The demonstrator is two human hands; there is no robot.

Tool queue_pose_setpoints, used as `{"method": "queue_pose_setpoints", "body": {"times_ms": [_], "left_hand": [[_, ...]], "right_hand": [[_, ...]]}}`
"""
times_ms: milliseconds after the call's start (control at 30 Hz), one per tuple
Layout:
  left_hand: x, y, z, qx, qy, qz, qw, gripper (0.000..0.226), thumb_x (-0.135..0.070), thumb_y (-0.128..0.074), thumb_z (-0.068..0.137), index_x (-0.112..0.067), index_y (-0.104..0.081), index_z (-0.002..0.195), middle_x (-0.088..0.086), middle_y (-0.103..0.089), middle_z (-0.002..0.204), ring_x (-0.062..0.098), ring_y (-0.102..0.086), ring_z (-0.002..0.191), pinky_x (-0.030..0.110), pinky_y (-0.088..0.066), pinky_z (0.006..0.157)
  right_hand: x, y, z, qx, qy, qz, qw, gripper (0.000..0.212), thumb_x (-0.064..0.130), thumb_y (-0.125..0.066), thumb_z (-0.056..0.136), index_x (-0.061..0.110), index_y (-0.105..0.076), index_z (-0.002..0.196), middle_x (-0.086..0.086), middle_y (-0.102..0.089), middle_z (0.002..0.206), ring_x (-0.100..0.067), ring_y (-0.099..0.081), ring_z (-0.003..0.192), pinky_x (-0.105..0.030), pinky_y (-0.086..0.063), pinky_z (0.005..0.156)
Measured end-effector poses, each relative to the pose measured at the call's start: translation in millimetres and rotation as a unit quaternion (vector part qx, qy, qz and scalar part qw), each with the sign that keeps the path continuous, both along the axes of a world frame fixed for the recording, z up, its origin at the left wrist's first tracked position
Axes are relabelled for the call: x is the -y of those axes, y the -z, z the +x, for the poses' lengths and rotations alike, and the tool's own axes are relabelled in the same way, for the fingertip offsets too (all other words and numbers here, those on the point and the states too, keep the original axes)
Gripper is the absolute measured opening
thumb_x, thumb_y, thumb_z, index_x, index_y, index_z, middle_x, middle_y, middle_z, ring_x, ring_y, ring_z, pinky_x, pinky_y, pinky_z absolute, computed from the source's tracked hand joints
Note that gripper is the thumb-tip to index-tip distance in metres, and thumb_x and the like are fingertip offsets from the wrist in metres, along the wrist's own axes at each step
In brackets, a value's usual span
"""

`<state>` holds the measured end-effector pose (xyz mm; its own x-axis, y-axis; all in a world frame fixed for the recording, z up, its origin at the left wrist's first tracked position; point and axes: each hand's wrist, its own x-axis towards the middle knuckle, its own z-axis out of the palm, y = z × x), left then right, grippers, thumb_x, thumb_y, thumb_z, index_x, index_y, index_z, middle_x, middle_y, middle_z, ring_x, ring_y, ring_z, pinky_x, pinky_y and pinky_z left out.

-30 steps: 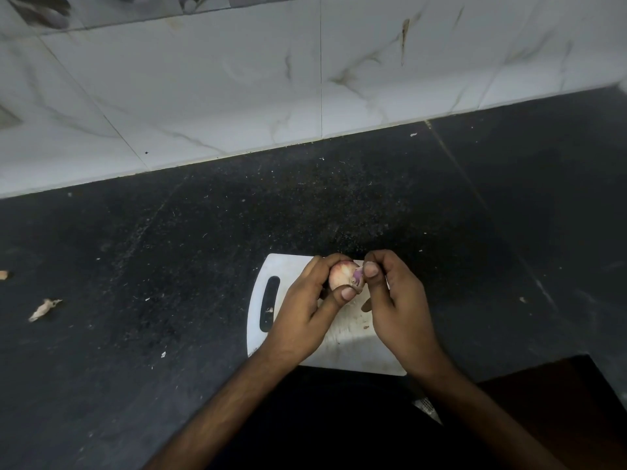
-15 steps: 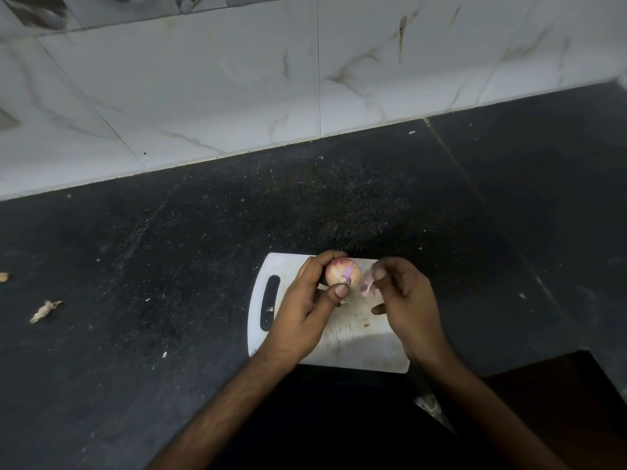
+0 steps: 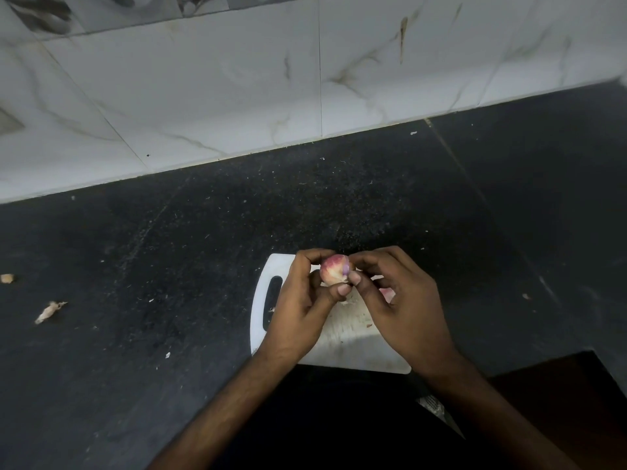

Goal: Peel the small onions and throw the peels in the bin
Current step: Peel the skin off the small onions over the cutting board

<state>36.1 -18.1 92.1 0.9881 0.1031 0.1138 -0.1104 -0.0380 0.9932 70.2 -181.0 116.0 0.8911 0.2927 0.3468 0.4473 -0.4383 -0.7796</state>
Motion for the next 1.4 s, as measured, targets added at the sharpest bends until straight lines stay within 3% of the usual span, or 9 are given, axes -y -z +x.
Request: {"method": "queue_pose_setpoints", "body": {"times_ms": [433, 633, 733, 833, 933, 1067, 1233, 1300, 1400], "left_hand": [[-2, -2, 2, 0.046, -0.016, 0.043, 0.998, 0.036, 0.000, -0.068, 0.091, -0.003, -0.047, 0.120, -0.016, -0.062, 0.111, 0.017, -0.067, 0.097, 0.034, -0.057, 0.079], [-1, -4, 3, 0.062, -0.031, 0.061, 0.996, 0.038, 0.002, -0.070, 0.089, 0.002, -0.047, 0.119, -0.027, -0.057, 0.110, 0.006, -0.065, 0.101, 0.021, -0.053, 0.080], [-1, -5, 3, 0.058, -0.033, 0.056, 0.996, 0.038, -0.010, -0.072, 0.090, -0.007, -0.049, 0.120, -0.020, -0.057, 0.111, 0.014, -0.065, 0.101, 0.026, -0.055, 0.079], [-1, -5, 2, 0.062, -0.036, 0.057, 0.996, 0.038, -0.021, -0.069, 0.090, -0.013, -0.049, 0.121, -0.012, -0.057, 0.112, 0.021, -0.065, 0.097, 0.035, -0.057, 0.075], [0, -5, 2, 0.065, -0.032, 0.045, 0.996, 0.036, -0.012, -0.070, 0.091, -0.017, -0.048, 0.120, -0.002, -0.057, 0.112, 0.022, -0.066, 0.087, 0.032, -0.057, 0.067], [1, -4, 1, 0.052, -0.022, 0.026, 0.998, 0.036, -0.004, -0.067, 0.091, -0.012, -0.046, 0.119, -0.011, -0.062, 0.109, 0.015, -0.067, 0.080, 0.030, -0.056, 0.064], [3, -3, -1, 0.041, -0.007, 0.009, 0.999, 0.036, 0.003, -0.065, 0.092, -0.004, -0.044, 0.121, -0.015, -0.062, 0.110, 0.014, -0.067, 0.083, 0.029, -0.056, 0.065], [3, -4, 0, 0.040, -0.007, -0.005, 0.999, 0.036, 0.003, -0.065, 0.092, -0.005, -0.045, 0.121, -0.004, -0.059, 0.115, 0.018, -0.067, 0.085, 0.031, -0.057, 0.067], [3, -6, 0, 0.048, -0.009, -0.017, 0.999, 0.035, 0.001, -0.065, 0.093, -0.002, -0.045, 0.122, -0.001, -0.055, 0.120, 0.020, -0.067, 0.093, 0.037, -0.059, 0.068]], "right_hand": [[-1, 4, 0, 0.058, 0.008, 0.028, 0.998, 0.013, 0.003, -0.080, 0.087, 0.006, -0.079, 0.100, -0.002, -0.073, 0.097, -0.007, -0.072, 0.086, -0.024, -0.061, 0.075], [-3, 9, 1, 0.059, 0.041, -0.004, 0.997, 0.018, 0.028, -0.069, 0.092, 0.011, -0.076, 0.093, 0.004, -0.073, 0.094, -0.011, -0.072, 0.083, -0.037, -0.060, 0.065], [-4, 10, 2, 0.062, 0.063, -0.038, 0.995, 0.017, 0.033, -0.067, 0.090, 0.017, -0.074, 0.089, 0.010, -0.071, 0.091, -0.011, -0.068, 0.083, -0.039, -0.058, 0.061], [-4, 11, 2, 0.062, 0.064, -0.048, 0.995, 0.016, 0.032, -0.066, 0.088, 0.018, -0.072, 0.088, 0.010, -0.069, 0.089, -0.012, -0.065, 0.082, -0.039, -0.057, 0.059], [-4, 10, 1, 0.060, 0.066, -0.040, 0.995, 0.017, 0.032, -0.066, 0.087, 0.016, -0.072, 0.089, 0.009, -0.069, 0.088, -0.013, -0.065, 0.081, -0.039, -0.057, 0.059], [-5, 9, 0, 0.052, 0.067, -0.034, 0.996, 0.020, 0.035, -0.065, 0.088, 0.016, -0.071, 0.089, 0.009, -0.068, 0.088, -0.013, -0.066, 0.082, -0.040, -0.057, 0.059], [-4, 7, 1, 0.031, 0.062, -0.009, 0.998, 0.018, 0.033, -0.066, 0.088, 0.016, -0.071, 0.091, 0.010, -0.067, 0.090, -0.012, -0.066, 0.082, -0.037, -0.057, 0.058], [-3, 7, 1, 0.021, 0.063, -0.003, 0.998, 0.016, 0.032, -0.067, 0.088, 0.016, -0.071, 0.091, 0.010, -0.067, 0.089, -0.011, -0.067, 0.081, -0.033, -0.056, 0.059], [-2, 9, 3, -0.007, 0.074, 0.003, 0.997, 0.005, 0.014, -0.075, 0.088, 0.015, -0.071, 0.090, 0.010, -0.067, 0.087, -0.009, -0.066, 0.079, -0.024, -0.052, 0.065]]}}
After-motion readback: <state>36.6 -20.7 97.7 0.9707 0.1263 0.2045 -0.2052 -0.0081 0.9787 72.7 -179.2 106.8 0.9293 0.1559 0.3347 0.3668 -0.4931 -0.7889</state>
